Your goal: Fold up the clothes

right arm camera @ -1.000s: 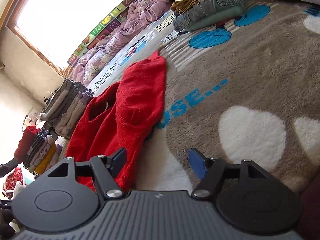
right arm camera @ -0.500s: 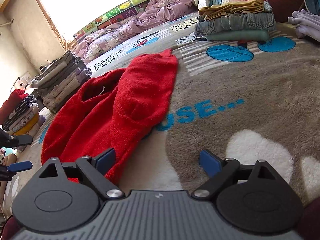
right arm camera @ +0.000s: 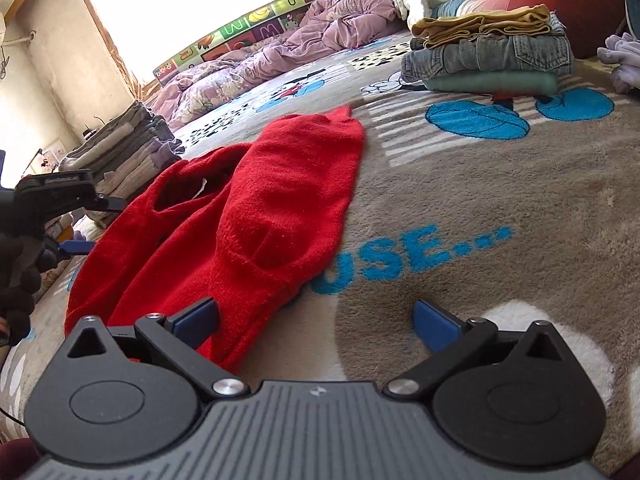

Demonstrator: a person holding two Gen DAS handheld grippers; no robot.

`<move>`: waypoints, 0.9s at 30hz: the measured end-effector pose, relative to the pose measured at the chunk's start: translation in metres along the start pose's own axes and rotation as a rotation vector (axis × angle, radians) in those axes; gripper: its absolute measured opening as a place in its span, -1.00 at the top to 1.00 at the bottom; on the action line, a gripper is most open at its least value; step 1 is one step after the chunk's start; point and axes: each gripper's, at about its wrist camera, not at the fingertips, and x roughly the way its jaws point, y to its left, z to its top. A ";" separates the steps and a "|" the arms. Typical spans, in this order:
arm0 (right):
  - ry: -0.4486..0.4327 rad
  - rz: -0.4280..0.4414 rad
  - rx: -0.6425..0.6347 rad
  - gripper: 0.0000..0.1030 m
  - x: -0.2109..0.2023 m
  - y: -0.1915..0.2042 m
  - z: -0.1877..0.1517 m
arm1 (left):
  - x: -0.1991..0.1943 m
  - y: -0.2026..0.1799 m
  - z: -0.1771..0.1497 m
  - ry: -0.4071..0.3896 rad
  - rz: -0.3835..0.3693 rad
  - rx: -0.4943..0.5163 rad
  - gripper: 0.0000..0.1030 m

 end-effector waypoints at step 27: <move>-0.099 -0.046 -0.098 -1.00 0.008 0.010 -0.015 | -0.035 0.026 0.038 -0.229 0.024 0.080 0.92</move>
